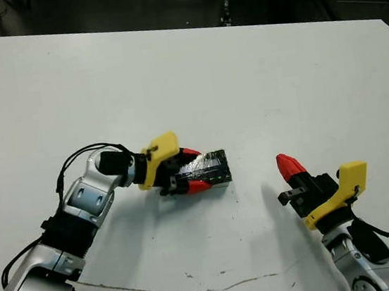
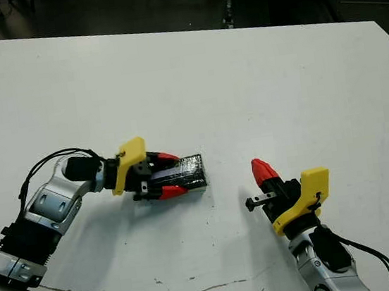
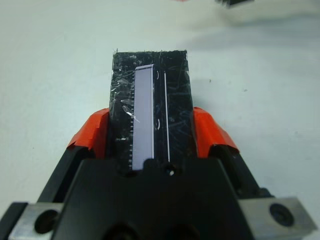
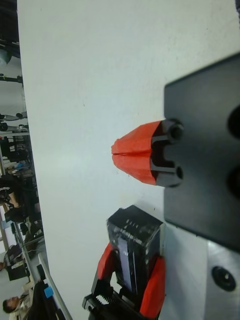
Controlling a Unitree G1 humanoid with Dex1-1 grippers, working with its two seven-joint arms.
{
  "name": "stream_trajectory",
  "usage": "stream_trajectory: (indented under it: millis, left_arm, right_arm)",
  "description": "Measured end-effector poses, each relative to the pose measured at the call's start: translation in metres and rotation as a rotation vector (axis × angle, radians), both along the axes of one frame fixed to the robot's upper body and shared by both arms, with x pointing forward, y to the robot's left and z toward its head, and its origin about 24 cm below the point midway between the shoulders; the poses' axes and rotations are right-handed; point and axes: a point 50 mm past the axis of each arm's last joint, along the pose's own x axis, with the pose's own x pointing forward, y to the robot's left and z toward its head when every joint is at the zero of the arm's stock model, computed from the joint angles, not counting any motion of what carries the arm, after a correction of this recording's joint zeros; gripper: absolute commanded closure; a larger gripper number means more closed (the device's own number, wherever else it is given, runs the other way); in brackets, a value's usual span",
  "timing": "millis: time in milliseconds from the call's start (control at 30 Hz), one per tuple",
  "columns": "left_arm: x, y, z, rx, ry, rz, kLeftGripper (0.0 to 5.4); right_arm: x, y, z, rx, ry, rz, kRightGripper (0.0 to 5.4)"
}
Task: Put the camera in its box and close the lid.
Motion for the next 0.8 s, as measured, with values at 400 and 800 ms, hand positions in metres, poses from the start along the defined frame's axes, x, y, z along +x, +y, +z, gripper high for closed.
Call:
stream_trajectory:
  millis: [400, 800]
  left_arm:
    - [-0.007, -0.010, 0.007, 0.130, -0.097, 0.066, 0.85]
    - [-0.008, -0.021, 0.007, 0.104, -0.118, 0.088, 0.01]
  right_arm:
    - [0.000, 0.000, 0.000, -0.006, 0.002, -0.001, 5.40]
    - [-0.001, 0.000, -0.001, -0.003, 0.003, -0.001, 5.40]
